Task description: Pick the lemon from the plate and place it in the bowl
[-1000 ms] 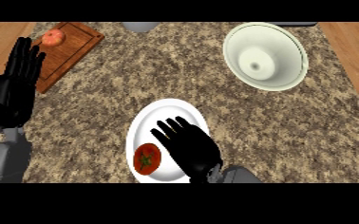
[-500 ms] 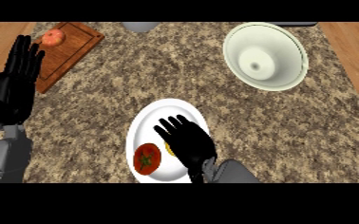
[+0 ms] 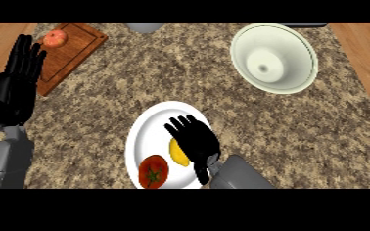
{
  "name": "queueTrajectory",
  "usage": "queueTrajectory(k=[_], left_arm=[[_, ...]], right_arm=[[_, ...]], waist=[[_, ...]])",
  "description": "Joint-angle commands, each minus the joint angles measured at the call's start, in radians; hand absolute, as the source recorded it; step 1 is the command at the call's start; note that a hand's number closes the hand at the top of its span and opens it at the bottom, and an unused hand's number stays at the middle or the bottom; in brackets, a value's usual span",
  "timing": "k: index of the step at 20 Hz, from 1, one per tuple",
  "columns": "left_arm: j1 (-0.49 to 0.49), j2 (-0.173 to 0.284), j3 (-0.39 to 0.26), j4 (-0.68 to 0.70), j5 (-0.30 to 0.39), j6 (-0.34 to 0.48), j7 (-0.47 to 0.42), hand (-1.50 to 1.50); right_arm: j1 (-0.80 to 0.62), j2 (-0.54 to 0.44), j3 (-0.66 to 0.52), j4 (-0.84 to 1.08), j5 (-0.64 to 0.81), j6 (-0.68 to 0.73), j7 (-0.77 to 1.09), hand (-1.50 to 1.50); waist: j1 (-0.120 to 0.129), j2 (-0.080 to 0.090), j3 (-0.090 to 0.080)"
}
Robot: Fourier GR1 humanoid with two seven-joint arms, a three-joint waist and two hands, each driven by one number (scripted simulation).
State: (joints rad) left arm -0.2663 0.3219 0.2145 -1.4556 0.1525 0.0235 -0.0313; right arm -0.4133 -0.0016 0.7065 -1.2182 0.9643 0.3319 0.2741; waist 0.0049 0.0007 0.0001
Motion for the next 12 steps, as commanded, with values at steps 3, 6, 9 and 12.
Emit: queueTrajectory(k=[3,6,9,12], left_arm=[[-0.018,-0.005,0.014,-0.056,0.010,0.016,0.055,0.00],[0.054,-0.032,-0.007,-0.038,-0.020,-0.002,-0.020,0.00],[-0.031,-0.036,-0.016,-0.018,-0.042,0.039,0.032,0.00],[0.012,-0.031,-0.008,-0.035,-0.037,0.010,0.031,0.00]], right_arm=[[-0.020,-0.003,-0.009,0.168,0.047,-0.147,-0.139,1.50],[-0.063,-0.022,-0.054,0.148,0.043,-0.170,-0.205,1.50],[-0.030,0.001,0.105,0.096,-0.008,-0.239,-0.069,1.50],[-0.024,0.001,-0.027,0.116,0.087,-0.212,-0.201,1.50]], waist=[[0.001,0.000,0.000],[0.000,0.000,0.000],[0.002,0.000,0.000],[-0.003,-0.001,0.000]])
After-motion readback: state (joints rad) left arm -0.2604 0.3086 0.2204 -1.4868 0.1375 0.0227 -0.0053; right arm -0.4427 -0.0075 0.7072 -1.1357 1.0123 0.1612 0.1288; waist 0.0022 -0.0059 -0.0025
